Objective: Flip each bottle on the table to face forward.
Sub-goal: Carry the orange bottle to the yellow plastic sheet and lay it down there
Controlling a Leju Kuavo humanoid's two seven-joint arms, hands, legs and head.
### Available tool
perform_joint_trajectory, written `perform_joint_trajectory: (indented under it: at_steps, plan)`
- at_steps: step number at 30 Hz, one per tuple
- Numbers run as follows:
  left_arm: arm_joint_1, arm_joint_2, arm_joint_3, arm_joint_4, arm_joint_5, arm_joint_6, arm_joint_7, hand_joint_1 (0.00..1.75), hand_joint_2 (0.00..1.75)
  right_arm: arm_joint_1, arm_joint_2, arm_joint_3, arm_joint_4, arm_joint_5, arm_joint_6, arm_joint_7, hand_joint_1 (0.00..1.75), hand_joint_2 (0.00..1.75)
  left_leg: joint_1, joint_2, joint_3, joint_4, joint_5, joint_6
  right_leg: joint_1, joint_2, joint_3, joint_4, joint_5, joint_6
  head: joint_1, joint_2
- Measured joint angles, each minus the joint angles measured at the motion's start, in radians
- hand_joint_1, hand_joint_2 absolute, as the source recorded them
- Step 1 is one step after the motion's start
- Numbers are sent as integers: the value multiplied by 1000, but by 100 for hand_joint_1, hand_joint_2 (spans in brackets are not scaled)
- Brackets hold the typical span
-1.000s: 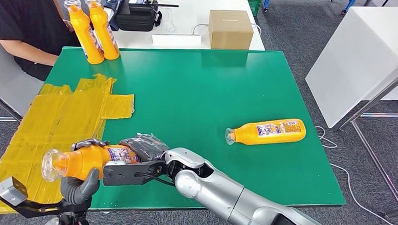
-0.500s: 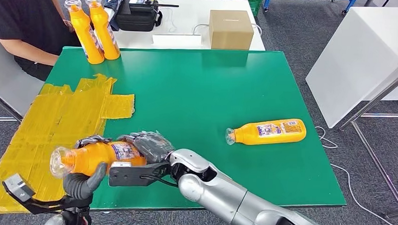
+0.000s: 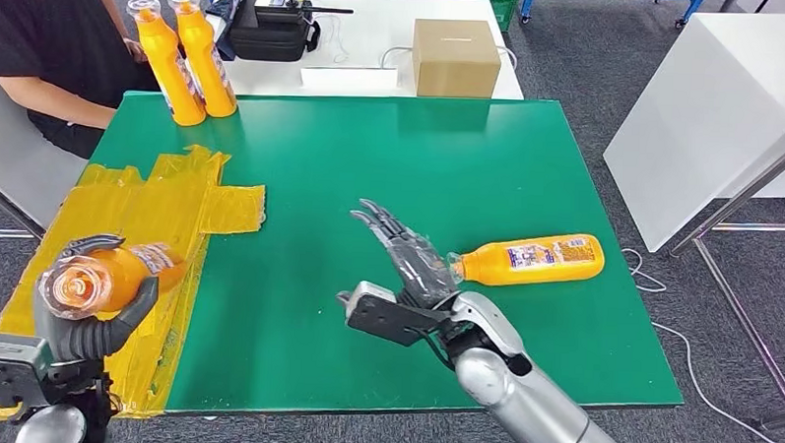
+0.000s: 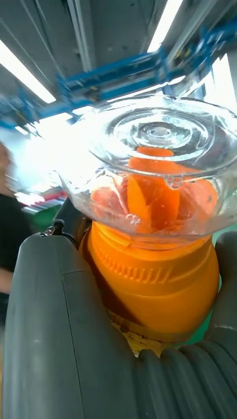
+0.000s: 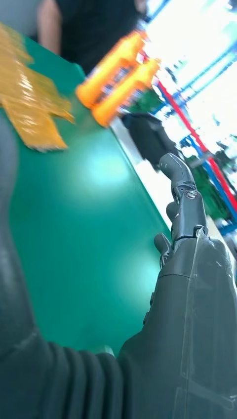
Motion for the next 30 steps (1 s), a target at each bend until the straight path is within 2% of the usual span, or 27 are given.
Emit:
perform_joint_trajectory:
  at_steps: [4, 7, 11, 15, 19, 23, 24, 25, 27, 28, 29, 30]
  plan:
    - [0, 21, 3, -22, -315, 143, 57, 175, 175, 79, -44, -67, -84, 20, -5, -9, 0, 0, 0, 1, 0, 0, 0, 0, 0, 0, 0, 0, 0, 0, 0, 0]
    - [2, 34, -7, -25, -490, 193, 108, 175, 175, 125, -64, -100, -130, 30, -5, -15, 0, 0, 0, 1, 0, 0, 0, 0, 0, 0, 0, 0, 0, 0, 0, 0]
    - [3, 43, -19, -25, -546, 208, 133, 175, 175, 154, -79, -123, -166, 34, -5, -19, 0, 0, 0, 1, 0, 0, 0, 0, 0, 0, 0, 0, 0, 0, 0, 0]
    - [3, 65, -50, -1, -781, 210, 247, 175, 175, 169, -85, -138, -187, 45, -1, -22, 0, 0, 0, 1, 0, 0, 0, 0, 0, 0, 0, 0, 0, 0, 0, 0]
    - [8, 94, -114, 109, -993, 181, 373, 175, 175, 189, -87, -143, -213, 72, 12, -21, 0, 0, 0, 2, 0, 0, 0, 0, 0, 0, -1, 0, 0, 0, 0, 0]
    - [1, 120, -163, 259, -1060, 158, 423, 175, 175, 199, -87, -141, -229, 87, 17, -15, 0, 0, 0, 2, 0, 0, 0, 0, 0, 1, -1, 0, 0, 0, 0, 0]
    - [-1, 124, -172, 294, -1071, 156, 431, 151, 175, 200, -87, -141, -231, 89, 17, -13, 0, 0, 0, 2, 0, 0, 0, 0, 0, 1, -1, 0, 0, 0, 0, 0]
    - [-4, 129, -181, 327, -1080, 154, 437, 109, 175, 201, -87, -141, -233, 90, 18, -11, 0, 0, 0, 2, 0, 0, 0, 0, 0, 1, -1, 0, 0, 0, 0, 0]
    - [-14, 136, -195, 385, -1100, 154, 447, 22, 87, 202, -87, -141, -234, 91, 20, -8, 0, 0, 0, 2, 0, 0, 0, 0, 0, 1, -1, 0, 0, 0, 0, 0]
    - [-21, 141, -204, 408, -1115, 159, 454, 2, 44, 202, -87, -141, -234, 91, 22, -7, 0, 0, 0, 1, 0, 0, 0, 0, 0, 1, 0, 0, 0, 0, 0, 0]
    - [-29, 145, -213, 431, -1136, 168, 463, 0, 0, 201, -87, -141, -234, 90, 27, -6, 0, 0, 0, 1, 0, 0, 0, 0, 0, 0, 0, 0, 0, 0, 0, 0]
    - [-38, 149, -221, 450, -1157, 177, 474, 0, 0, 199, -87, -141, -234, 87, 32, -6, 0, 0, 0, 1, 0, 0, 0, 0, 0, 0, 0, 0, 0, 0, 0, 0]
